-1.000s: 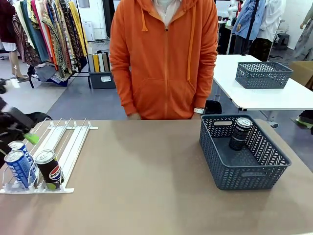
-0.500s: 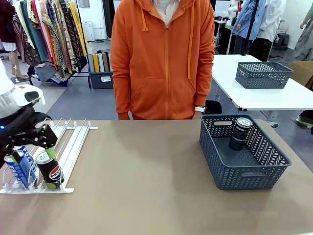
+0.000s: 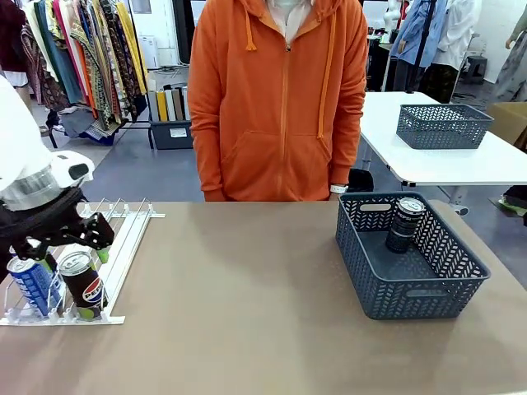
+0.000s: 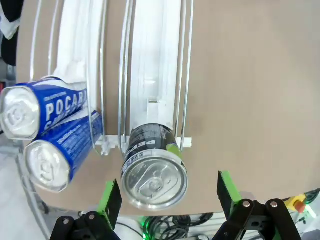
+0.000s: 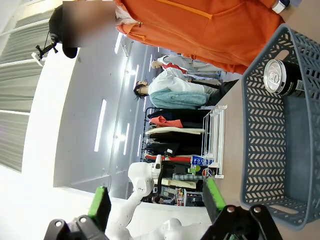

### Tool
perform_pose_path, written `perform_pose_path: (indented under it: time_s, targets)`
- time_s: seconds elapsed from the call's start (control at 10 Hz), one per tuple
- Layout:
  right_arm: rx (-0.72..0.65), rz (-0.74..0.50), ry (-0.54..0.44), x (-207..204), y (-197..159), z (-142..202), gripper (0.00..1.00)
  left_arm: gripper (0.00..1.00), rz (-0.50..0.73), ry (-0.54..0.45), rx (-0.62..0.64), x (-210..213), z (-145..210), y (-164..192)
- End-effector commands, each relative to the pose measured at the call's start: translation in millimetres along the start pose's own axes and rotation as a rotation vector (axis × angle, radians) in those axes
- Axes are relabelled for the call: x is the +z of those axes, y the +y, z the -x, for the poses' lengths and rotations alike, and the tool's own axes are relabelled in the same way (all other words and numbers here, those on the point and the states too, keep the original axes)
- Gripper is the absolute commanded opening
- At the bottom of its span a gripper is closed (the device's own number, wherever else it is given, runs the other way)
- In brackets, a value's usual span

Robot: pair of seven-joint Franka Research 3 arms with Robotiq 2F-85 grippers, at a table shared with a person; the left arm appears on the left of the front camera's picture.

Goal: Retrieve and store the cans from the dispenser.
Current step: Pick up the last remaining can from one row of the Automatic Can Dispenser and place it in the middle of the table.

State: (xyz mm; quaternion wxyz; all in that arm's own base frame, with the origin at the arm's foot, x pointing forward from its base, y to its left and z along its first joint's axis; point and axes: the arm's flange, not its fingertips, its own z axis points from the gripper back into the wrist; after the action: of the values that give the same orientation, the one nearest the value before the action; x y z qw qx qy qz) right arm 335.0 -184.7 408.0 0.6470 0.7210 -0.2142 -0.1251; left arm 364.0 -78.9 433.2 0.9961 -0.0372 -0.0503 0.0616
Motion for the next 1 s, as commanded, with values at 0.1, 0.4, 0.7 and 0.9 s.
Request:
perform_pose_path:
  time_s: [0.1, 0.4, 0.7, 0.9]
  targets:
    - [0.011, 0.004, 0.018, 1, 3, -1, 1.00, 1.00, -0.043, 0.042, 0.022, -20, -7, -3]
    - [0.011, 0.004, 0.018, 1, 3, -1, 1.00, 1.00, -0.061, 0.056, 0.024, -26, -8, -5]
    - [0.011, 0.004, 0.018, 1, 3, -1, 1.00, 0.67, -0.072, 0.039, 0.027, -26, -9, -6]
    - [0.011, 0.004, 0.018, 1, 3, -1, 1.00, 0.00, -0.084, 0.036, 0.034, -26, -10, -6]
